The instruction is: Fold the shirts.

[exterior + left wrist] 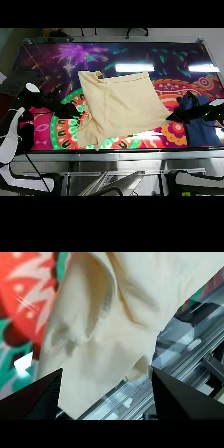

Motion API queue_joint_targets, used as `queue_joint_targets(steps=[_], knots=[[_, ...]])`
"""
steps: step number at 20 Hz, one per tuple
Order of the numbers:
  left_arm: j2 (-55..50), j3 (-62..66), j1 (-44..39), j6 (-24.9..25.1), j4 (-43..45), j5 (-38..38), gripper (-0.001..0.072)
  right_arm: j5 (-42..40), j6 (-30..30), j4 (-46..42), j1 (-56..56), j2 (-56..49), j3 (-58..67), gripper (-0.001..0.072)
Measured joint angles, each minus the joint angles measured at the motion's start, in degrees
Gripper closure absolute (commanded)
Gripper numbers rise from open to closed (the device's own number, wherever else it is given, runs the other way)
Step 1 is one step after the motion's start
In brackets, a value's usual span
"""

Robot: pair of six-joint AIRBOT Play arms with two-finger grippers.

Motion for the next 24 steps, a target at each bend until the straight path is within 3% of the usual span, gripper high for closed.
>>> queue_joint_targets(steps=[4,10,15,21,22,23,24], knots=[[0.0,0.0,-7.9,-0.5,1.5,3.7,0.0106,0.5,0.4,0.0,0.6,0.7,-0.7,0.0694],[0.0,0.0,-19.0,-10.1,21.1,12.8,0.0106,0.7,0.4,0.2,1.9,1.0,-1.0,0.0694],[0.0,0.0,-24.4,-14.6,28.5,19.6,0.0107,0.7,0.1,0.4,2.1,1.0,-1.0,0.0694],[0.0,-0.8,-26.2,-17.1,33.1,20.6,0.0108,0.8,-0.5,0.9,2.1,1.0,-1.0,0.0694],[0.0,-1.5,-26.2,-17.3,33.4,20.6,0.0192,0.8,-0.5,1.0,2.1,1.0,-1.0,0.0694],[0.0,-2.2,-26.3,-17.7,33.6,20.6,0.041,0.8,-0.5,1.2,2.1,1.0,-1.0,0.0694],[0.0,-2.9,-26.5,-17.7,33.6,20.7,0.049,0.8,-0.5,1.2,2.1,1.0,-1.0,0.0695]])
